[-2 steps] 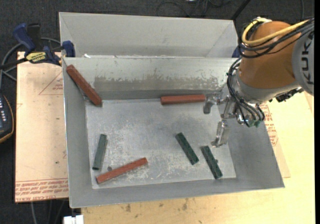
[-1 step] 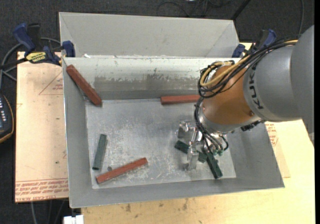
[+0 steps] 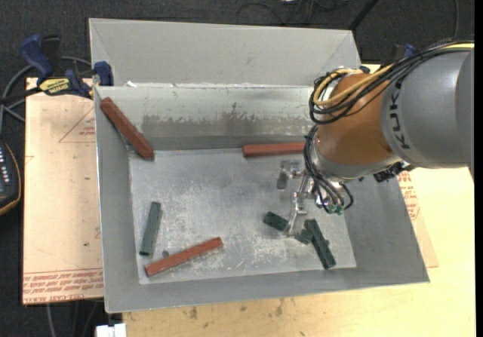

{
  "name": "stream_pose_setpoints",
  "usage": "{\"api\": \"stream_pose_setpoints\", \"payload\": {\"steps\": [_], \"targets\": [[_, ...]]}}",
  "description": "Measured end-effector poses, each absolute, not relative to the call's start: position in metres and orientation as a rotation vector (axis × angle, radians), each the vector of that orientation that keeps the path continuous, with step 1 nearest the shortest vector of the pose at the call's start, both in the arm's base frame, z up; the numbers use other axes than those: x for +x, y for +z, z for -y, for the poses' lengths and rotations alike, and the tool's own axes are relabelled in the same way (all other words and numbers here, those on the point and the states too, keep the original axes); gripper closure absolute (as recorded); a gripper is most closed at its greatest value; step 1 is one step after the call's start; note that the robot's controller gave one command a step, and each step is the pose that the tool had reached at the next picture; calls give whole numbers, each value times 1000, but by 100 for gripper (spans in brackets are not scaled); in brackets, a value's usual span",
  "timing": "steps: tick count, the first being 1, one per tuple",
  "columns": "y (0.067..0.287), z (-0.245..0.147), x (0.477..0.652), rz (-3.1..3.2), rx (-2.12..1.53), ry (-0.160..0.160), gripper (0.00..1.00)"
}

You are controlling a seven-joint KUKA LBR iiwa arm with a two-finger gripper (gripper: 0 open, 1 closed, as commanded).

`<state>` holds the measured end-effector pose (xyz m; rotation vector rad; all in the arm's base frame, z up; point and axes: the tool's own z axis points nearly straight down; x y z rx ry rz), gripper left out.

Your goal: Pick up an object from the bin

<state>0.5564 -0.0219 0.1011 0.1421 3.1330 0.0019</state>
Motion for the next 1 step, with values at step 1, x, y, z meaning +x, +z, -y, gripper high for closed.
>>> {"api": "stream_pose_setpoints", "payload": {"steps": [1], "targets": [[107, 0, 510, -3100, 524, 3, 0]]}}
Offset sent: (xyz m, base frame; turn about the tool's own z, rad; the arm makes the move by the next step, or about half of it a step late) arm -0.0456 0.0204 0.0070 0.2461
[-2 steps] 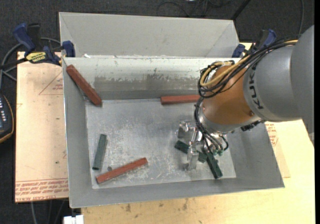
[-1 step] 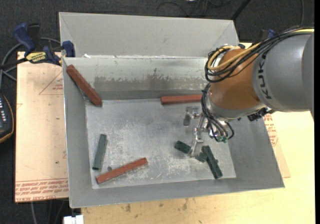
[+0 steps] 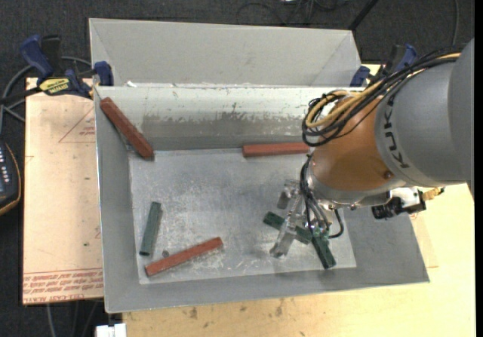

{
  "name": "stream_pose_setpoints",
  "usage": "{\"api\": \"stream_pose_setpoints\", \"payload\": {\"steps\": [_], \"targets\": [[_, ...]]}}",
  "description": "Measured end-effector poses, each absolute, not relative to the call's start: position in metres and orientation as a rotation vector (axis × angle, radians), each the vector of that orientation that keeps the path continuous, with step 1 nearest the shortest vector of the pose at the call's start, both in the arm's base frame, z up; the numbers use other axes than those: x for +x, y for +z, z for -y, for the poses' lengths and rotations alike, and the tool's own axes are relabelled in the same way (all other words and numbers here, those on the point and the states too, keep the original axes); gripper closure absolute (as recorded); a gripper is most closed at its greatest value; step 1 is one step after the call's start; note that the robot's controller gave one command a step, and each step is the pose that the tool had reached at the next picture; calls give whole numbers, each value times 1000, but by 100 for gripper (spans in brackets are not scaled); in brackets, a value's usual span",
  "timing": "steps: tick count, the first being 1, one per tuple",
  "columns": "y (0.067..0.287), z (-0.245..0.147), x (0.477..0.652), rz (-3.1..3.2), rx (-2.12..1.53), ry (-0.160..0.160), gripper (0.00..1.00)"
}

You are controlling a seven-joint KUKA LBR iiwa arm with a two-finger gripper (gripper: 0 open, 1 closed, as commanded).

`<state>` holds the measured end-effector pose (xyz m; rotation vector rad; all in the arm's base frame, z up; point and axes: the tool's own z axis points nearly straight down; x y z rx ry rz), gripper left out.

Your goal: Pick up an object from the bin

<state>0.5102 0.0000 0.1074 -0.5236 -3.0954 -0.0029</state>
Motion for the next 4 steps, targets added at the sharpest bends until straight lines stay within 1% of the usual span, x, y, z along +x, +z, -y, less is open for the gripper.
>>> {"api": "stream_pose_setpoints", "payload": {"steps": [1, 2, 3, 4], "targets": [[69, 5, 525, 2950, -1076, -1, 0], [69, 5, 525, 2953, -1072, 0, 0], [70, 5, 526, 2955, -1073, -1, 100], [106, 5, 527, 2958, -1070, -3, 100]]}}
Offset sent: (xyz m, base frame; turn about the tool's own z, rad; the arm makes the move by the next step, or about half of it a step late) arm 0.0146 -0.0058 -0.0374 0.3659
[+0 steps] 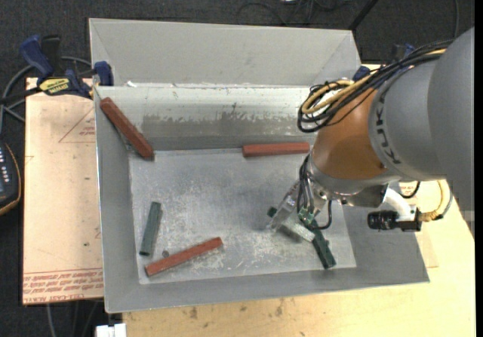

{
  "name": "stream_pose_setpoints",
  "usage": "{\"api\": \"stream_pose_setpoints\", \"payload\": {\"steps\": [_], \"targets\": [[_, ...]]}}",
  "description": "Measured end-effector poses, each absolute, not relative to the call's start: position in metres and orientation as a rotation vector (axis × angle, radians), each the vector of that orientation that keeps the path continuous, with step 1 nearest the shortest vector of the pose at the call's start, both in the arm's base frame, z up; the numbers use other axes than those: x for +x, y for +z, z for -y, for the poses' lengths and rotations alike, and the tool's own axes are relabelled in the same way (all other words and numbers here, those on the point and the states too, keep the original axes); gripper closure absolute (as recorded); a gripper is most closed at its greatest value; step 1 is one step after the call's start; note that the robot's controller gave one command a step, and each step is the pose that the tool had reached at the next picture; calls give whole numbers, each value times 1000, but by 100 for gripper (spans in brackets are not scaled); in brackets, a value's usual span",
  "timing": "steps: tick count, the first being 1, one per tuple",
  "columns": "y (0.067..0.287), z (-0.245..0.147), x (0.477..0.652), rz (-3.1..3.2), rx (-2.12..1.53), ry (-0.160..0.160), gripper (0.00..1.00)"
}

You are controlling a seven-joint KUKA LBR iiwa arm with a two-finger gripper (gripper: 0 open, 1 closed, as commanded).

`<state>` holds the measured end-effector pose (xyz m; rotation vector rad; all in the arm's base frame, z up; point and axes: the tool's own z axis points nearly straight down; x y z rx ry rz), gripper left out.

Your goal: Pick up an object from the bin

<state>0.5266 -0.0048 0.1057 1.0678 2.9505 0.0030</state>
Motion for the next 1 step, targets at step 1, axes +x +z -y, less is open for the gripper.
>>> {"api": "stream_pose_setpoints", "payload": {"steps": [1], "targets": [[163, 4, 528, -2950, 1063, 4, 100]]}}
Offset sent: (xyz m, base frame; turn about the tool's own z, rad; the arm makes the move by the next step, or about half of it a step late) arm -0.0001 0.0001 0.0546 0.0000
